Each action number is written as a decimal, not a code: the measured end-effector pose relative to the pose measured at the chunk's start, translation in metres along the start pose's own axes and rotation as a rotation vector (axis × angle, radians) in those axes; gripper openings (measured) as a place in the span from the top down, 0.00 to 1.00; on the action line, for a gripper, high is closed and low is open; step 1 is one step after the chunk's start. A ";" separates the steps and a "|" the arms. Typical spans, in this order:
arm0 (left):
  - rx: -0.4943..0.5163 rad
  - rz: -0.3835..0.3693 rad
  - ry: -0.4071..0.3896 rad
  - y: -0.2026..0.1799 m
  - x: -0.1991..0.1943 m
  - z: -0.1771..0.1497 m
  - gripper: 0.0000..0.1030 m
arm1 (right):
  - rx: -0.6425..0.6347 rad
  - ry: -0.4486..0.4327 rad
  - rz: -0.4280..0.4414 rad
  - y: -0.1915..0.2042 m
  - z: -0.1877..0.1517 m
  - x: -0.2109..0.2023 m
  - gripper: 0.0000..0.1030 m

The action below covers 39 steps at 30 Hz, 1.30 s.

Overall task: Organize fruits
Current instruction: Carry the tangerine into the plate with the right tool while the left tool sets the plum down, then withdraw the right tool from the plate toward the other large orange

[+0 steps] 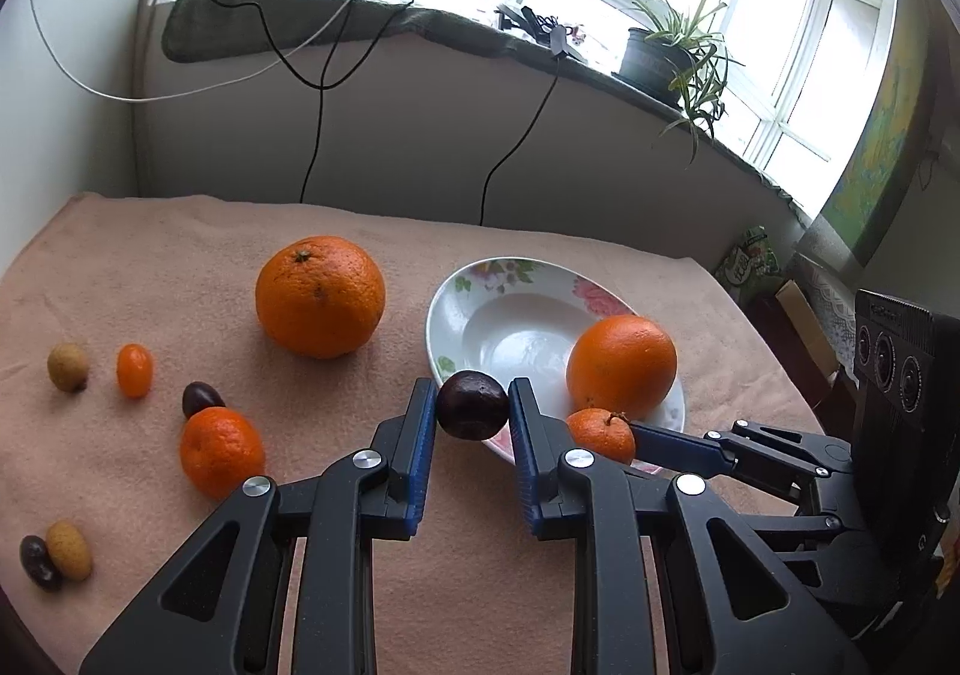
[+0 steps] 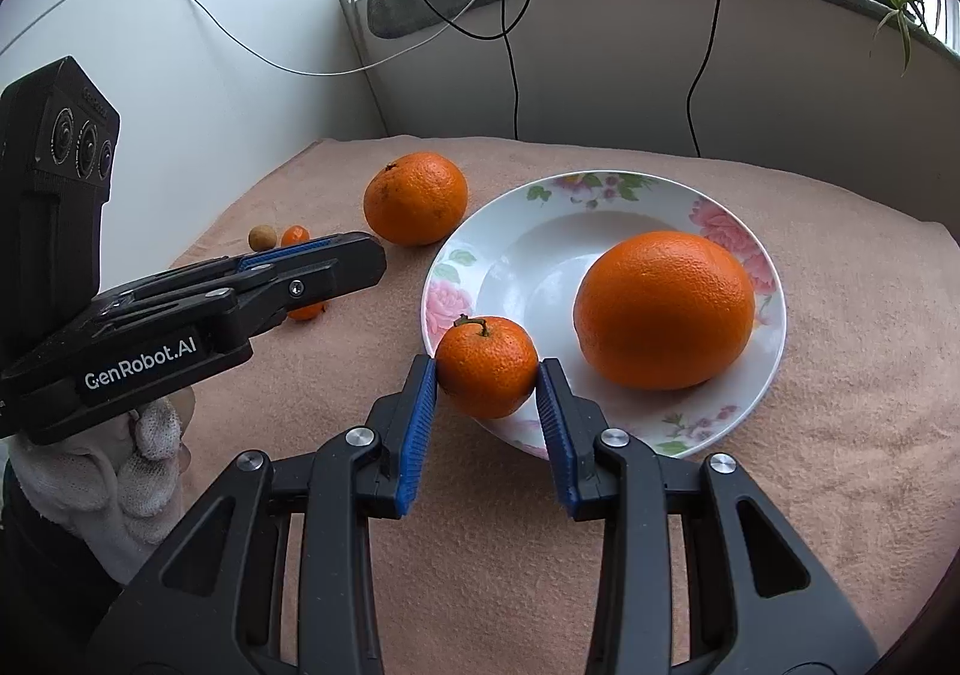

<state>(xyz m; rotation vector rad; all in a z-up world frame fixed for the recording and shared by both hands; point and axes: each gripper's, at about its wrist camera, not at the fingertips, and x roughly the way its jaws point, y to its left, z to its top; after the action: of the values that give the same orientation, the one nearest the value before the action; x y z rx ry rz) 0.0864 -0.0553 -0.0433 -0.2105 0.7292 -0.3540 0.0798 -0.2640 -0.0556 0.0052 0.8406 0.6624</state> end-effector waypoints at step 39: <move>-0.036 0.057 -0.030 0.022 -0.021 0.001 0.45 | 0.018 -0.042 -0.014 -0.007 0.008 -0.010 0.34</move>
<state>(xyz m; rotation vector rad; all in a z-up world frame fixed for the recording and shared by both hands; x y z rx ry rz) 0.0783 -0.0267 -0.0363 -0.2278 0.7108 -0.2832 0.0847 -0.2732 -0.0448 0.0299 0.8056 0.6398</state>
